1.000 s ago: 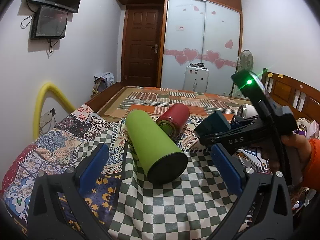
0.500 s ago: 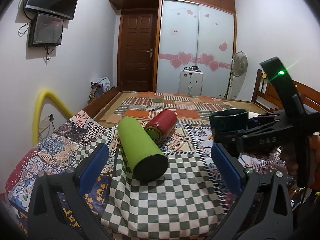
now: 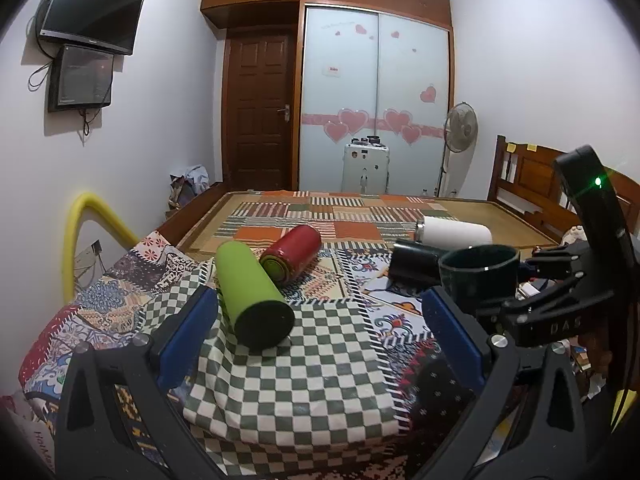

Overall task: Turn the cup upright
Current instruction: 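Close the right gripper on the teal mug's body and lift it, then carry the teal mug with the right gripper toward the left gripper, then grasp the teal mug with the left gripper while the right gripper releases it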

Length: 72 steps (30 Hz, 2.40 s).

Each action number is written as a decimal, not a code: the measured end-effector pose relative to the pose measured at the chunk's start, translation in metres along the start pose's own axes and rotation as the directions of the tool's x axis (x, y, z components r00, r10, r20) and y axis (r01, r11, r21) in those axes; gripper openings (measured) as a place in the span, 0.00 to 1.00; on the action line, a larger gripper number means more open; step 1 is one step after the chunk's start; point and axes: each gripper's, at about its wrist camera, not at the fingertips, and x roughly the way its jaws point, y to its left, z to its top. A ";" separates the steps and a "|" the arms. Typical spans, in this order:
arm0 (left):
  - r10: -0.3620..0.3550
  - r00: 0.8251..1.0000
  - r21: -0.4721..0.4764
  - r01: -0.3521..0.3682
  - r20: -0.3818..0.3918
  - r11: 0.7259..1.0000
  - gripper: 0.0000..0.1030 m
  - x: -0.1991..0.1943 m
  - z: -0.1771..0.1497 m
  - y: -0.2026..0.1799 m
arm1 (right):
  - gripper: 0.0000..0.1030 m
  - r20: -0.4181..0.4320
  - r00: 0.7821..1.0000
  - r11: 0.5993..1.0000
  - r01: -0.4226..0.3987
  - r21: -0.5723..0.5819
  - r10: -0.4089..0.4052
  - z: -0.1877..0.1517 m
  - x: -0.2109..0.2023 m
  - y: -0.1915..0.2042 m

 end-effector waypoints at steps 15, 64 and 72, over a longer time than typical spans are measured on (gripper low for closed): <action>-0.006 0.999 -0.012 0.005 -0.054 1.000 1.00 0.005 -0.014 -0.005 | 0.65 -0.064 0.997 0.998 -0.047 0.029 0.048 -0.023 0.030 -0.002; -0.040 0.949 0.000 0.042 -0.312 0.999 1.00 0.106 -0.002 -0.096 | 0.82 0.332 0.922 0.976 0.155 0.150 -0.197 -0.052 -0.074 -0.066; -0.043 0.899 -0.045 0.026 -0.436 0.999 0.93 0.151 -0.015 -0.100 | 0.82 0.335 0.924 0.976 0.130 0.177 -0.184 -0.064 -0.066 -0.085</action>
